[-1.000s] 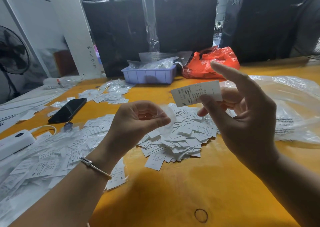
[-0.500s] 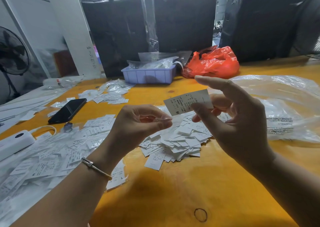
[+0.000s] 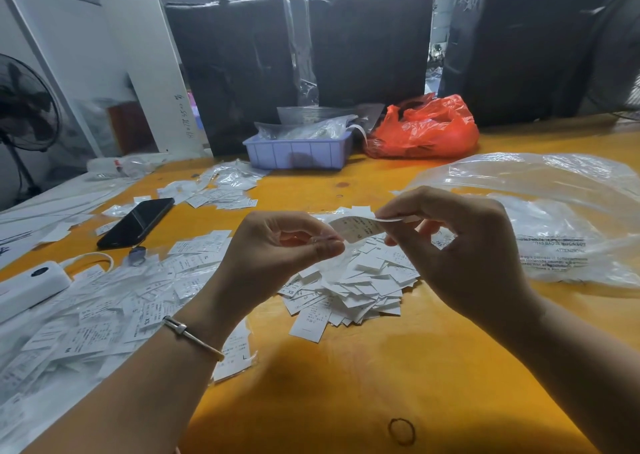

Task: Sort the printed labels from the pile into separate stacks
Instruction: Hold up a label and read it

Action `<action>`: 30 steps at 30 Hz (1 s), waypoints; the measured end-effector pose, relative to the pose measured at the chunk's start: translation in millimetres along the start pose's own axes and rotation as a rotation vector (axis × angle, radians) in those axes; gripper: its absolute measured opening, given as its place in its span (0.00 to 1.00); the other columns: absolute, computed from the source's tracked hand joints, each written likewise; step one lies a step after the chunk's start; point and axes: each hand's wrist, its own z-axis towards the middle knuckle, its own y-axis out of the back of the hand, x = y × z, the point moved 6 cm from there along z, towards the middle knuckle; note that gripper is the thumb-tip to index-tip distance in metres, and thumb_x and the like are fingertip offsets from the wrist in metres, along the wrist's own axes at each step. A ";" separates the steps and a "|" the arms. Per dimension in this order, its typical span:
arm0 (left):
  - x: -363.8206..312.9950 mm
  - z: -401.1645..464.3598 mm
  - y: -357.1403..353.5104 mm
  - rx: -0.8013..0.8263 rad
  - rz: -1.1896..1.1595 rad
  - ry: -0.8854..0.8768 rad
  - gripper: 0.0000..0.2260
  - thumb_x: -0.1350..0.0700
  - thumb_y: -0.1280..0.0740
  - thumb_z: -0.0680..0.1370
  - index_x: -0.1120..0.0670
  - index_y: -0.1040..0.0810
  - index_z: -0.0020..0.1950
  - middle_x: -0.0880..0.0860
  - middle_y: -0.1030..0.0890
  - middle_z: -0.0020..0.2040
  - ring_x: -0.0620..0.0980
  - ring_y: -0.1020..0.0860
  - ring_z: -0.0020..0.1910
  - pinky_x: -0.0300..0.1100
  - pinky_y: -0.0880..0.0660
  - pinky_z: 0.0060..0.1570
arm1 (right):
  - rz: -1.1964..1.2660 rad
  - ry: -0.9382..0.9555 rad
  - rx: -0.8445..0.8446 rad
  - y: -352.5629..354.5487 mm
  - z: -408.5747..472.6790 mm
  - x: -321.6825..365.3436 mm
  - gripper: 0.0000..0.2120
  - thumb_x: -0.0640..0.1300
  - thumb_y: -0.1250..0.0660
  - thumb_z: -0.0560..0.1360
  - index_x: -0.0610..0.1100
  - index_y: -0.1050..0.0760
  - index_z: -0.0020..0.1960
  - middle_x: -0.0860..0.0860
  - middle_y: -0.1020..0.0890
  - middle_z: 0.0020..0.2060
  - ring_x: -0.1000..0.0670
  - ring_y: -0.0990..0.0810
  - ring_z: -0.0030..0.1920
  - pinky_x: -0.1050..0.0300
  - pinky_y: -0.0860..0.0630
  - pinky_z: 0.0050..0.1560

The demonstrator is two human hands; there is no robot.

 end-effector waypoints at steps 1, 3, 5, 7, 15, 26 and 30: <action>0.4 0.0 0.9 -0.010 -0.002 0.009 0.10 0.48 0.26 0.67 0.52 0.15 0.43 0.50 0.14 0.41 0.49 0.16 0.45 0.45 0.18 0.46 | 0.001 -0.004 0.018 -0.6 0.2 -1.3 0.06 0.34 0.27 0.71 0.43 0.18 0.44 0.57 0.18 0.35 0.60 0.18 0.37 0.67 0.25 0.33; 1.1 0.1 2.2 -0.019 0.002 0.022 0.13 0.46 0.26 0.66 0.54 0.15 0.43 0.51 0.14 0.42 0.51 0.16 0.46 0.50 0.18 0.47 | 0.019 -0.038 0.049 -2.3 0.0 -5.2 0.08 0.32 0.27 0.70 0.44 0.18 0.43 0.57 0.18 0.34 0.58 0.18 0.36 0.65 0.25 0.32; 1.8 0.4 1.5 -0.011 0.003 0.035 0.14 0.46 0.26 0.65 0.54 0.15 0.43 0.51 0.14 0.42 0.51 0.16 0.46 0.53 0.18 0.48 | 0.038 -0.084 0.071 -3.6 -0.3 -9.4 0.08 0.32 0.27 0.70 0.44 0.18 0.42 0.56 0.17 0.34 0.56 0.19 0.34 0.60 0.24 0.31; 2.6 0.2 -1.0 0.007 -0.010 0.053 0.12 0.46 0.26 0.65 0.53 0.15 0.42 0.52 0.14 0.43 0.52 0.16 0.47 0.53 0.19 0.49 | 0.060 -0.124 0.105 -6.4 -0.7 -12.3 0.08 0.33 0.27 0.70 0.45 0.17 0.42 0.56 0.17 0.34 0.53 0.20 0.33 0.55 0.24 0.29; 6.6 1.1 -6.4 0.059 -0.071 0.113 0.10 0.50 0.26 0.67 0.54 0.16 0.44 0.52 0.14 0.42 0.50 0.15 0.43 0.38 0.20 0.43 | 0.239 -0.270 0.170 -16.2 -4.3 -22.1 0.11 0.39 0.26 0.70 0.44 0.19 0.51 0.51 0.16 0.36 0.53 0.19 0.35 0.53 0.21 0.33; 12.5 0.4 -13.9 0.133 -0.232 0.260 0.17 0.60 0.24 0.64 0.58 0.19 0.51 0.58 0.14 0.43 0.55 0.15 0.42 0.39 0.19 0.40 | 0.345 -0.348 0.148 -21.1 -8.7 -27.5 0.07 0.30 0.26 0.68 0.39 0.18 0.43 0.47 0.15 0.35 0.50 0.16 0.32 0.57 0.19 0.35; 11.9 0.1 -17.6 0.140 -0.221 0.261 0.18 0.59 0.24 0.64 0.57 0.19 0.53 0.59 0.14 0.42 0.54 0.15 0.41 0.41 0.19 0.41 | 0.358 -0.352 0.200 -30.8 -14.0 -26.2 0.07 0.31 0.26 0.67 0.38 0.18 0.44 0.46 0.15 0.34 0.47 0.17 0.31 0.52 0.18 0.35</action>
